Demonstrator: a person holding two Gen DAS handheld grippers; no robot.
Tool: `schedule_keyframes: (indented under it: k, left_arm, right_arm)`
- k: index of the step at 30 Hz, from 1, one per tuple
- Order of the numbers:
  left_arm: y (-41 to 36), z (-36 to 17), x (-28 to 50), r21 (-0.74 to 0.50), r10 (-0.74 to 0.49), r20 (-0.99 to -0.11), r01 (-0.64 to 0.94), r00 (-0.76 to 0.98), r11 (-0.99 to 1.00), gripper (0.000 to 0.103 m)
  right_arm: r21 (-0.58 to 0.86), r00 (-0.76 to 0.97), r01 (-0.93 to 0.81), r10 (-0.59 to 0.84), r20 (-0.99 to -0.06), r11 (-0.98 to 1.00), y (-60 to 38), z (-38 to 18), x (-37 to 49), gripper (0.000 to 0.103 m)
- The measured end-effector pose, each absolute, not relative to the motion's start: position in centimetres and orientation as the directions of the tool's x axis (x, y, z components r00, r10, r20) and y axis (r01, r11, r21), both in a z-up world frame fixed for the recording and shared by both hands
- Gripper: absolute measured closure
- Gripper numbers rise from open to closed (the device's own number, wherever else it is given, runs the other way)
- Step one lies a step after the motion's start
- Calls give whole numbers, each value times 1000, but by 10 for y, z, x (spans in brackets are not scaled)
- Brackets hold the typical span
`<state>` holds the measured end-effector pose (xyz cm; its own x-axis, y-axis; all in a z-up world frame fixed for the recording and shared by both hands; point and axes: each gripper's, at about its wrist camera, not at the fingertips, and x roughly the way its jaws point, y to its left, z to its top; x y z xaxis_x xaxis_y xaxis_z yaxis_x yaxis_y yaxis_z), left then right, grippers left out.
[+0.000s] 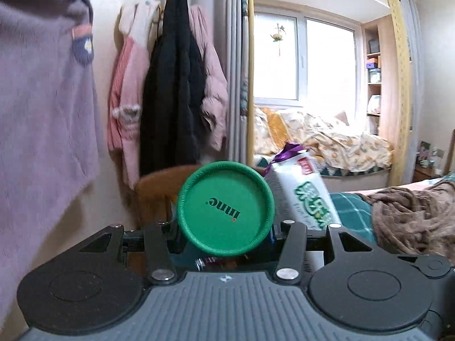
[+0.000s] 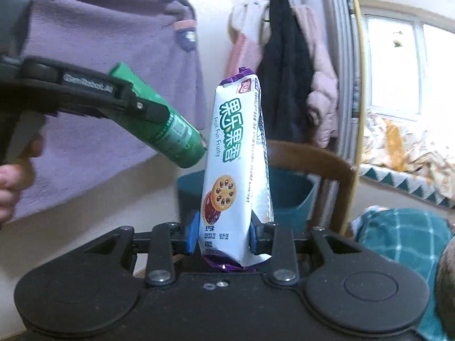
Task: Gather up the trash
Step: 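Lift the green can and cookie packet up over the wastebasket, then open both grippers over the wastebasket to drop the can and packet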
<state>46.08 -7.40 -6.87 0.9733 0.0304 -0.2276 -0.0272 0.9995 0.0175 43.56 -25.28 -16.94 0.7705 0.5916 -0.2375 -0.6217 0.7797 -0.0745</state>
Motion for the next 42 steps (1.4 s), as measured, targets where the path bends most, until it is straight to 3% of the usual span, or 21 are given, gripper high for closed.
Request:
schedule_keyframes:
  k: [12, 26, 36, 39, 42]
  left_arm:
    - [-73, -82, 545, 98, 147, -296, -123, 944, 988, 54]
    - [-65, -131, 612, 132, 147, -513, -91, 846, 987, 54]
    - [-65, -149, 619, 144, 153, -553, -86, 819, 986, 53]
    - [-65, -150, 616, 142, 156, -545, -92, 824, 986, 49]
    - [-66, -148, 611, 147, 165, -530, -101, 832, 984, 37]
  right_arm:
    - [-151, 875, -456, 411, -256, 877, -190, -164, 524, 70]
    - [-112, 816, -488, 407, -411, 866, -166, -190, 558, 68]
    - [-125, 810, -495, 405, -424, 860, -170, -189, 560, 58]
    - [-136, 818, -491, 402, -411, 861, -172, -188, 556, 54]
    - [-137, 821, -492, 405, -403, 860, -174, -186, 553, 49]
